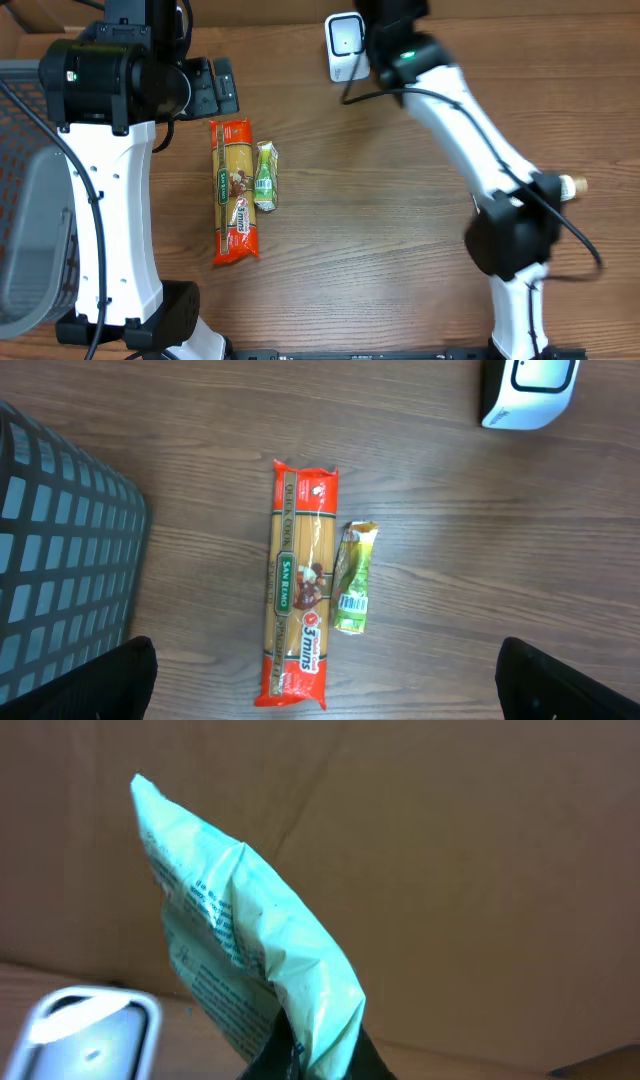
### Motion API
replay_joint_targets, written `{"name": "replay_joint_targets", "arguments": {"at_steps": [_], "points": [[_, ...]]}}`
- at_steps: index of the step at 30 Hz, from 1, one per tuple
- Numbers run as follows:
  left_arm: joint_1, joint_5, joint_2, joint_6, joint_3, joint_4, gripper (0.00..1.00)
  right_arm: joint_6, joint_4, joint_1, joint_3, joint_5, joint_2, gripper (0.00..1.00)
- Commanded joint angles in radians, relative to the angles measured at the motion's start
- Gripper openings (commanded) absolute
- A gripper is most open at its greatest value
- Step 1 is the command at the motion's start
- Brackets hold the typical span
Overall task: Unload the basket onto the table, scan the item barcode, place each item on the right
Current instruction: 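Hold the mint-green bag in front of the scanner with the right gripper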
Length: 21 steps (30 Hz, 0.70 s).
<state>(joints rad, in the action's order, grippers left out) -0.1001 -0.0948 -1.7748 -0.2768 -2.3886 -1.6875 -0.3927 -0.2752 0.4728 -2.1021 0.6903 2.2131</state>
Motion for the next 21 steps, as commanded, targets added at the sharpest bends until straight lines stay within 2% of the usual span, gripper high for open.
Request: {"name": "replay_joint_targets", "arguments": {"at_steps": [1, 3, 6, 21], "points": [[0.001, -0.010, -0.004, 0.019, -0.002, -0.002, 1.00, -0.400, 0.100, 0.002, -0.011, 0.139, 0.101, 0.04], [0.001, -0.010, -0.004, 0.019, -0.002, -0.002, 1.00, -0.573, 0.164, 0.006, -0.011, 0.139, 0.154, 0.04], [0.001, -0.010, -0.004, 0.019, -0.002, -0.002, 0.99, -0.714, 0.188, 0.012, -0.011, 0.140, 0.199, 0.04], [0.001, -0.010, -0.004, 0.019, -0.002, -0.002, 1.00, -0.731, 0.192, 0.038, -0.011, 0.139, 0.219, 0.04]]}}
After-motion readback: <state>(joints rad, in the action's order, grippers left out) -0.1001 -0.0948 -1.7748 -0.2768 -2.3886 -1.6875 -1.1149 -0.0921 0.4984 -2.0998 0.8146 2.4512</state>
